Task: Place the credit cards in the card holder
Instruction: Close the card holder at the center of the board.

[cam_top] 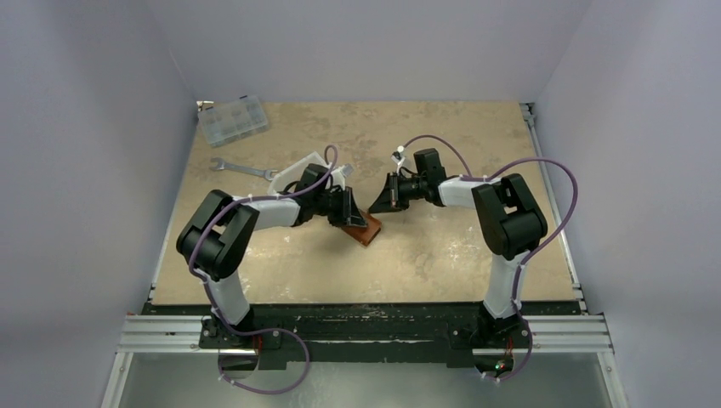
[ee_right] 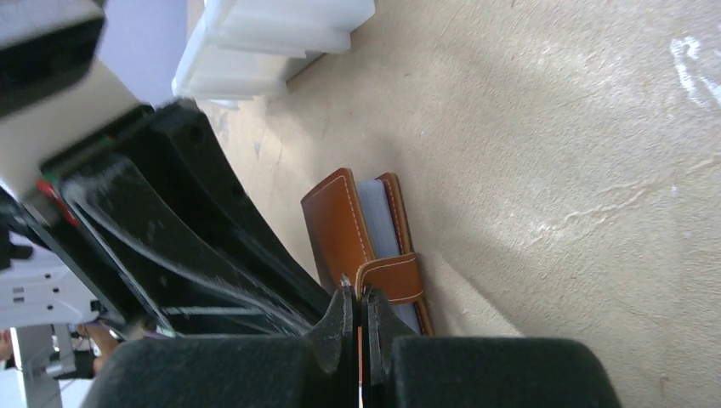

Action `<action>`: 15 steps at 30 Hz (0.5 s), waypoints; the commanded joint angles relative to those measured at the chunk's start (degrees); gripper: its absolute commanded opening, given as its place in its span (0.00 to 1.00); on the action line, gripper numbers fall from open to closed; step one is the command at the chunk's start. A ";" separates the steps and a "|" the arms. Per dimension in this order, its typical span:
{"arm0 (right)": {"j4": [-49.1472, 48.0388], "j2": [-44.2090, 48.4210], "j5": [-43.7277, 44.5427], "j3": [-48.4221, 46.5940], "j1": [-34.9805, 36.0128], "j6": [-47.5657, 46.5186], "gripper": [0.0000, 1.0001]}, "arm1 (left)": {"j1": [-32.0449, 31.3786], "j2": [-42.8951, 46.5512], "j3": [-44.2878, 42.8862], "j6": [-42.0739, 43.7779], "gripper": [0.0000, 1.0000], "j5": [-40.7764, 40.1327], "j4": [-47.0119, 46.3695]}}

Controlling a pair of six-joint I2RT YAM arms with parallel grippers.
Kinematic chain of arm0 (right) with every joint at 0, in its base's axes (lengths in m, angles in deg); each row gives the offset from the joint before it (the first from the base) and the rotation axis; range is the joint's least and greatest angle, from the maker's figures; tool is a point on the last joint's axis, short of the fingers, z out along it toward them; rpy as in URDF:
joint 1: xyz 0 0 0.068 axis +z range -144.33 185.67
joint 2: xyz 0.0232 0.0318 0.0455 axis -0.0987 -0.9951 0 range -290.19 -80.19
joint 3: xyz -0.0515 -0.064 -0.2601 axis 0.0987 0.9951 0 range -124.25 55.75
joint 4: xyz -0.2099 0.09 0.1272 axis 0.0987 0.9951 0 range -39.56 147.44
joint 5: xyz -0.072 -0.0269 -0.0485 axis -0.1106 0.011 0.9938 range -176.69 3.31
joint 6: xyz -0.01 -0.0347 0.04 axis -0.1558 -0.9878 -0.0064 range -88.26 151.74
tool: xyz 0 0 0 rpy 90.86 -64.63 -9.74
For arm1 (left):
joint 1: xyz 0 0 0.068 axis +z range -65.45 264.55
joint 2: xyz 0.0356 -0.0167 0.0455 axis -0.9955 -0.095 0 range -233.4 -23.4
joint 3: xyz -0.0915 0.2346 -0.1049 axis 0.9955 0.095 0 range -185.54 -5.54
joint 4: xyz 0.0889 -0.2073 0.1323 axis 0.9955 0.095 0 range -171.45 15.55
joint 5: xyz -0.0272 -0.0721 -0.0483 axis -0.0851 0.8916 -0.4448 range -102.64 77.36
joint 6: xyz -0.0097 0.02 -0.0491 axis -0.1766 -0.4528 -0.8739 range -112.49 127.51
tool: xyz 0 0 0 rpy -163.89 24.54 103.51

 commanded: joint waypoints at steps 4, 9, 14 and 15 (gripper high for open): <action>3.47 1.70 -2.13 -1.17 0.42 -7.86 0.00 | 3.86 5.35 -0.55 0.31 0.08 0.20 5.56; 1.86 2.51 -2.47 -0.46 0.40 -7.53 0.00 | 3.94 3.48 0.69 -1.51 0.05 -0.03 1.42; 1.41 3.24 -3.25 -0.94 0.60 -7.08 0.00 | 3.00 2.29 0.54 1.47 0.01 -4.78 5.18; 1.54 3.62 -3.31 -0.98 0.70 -7.14 0.00 | 2.51 1.74 0.26 2.30 0.00 -6.24 6.35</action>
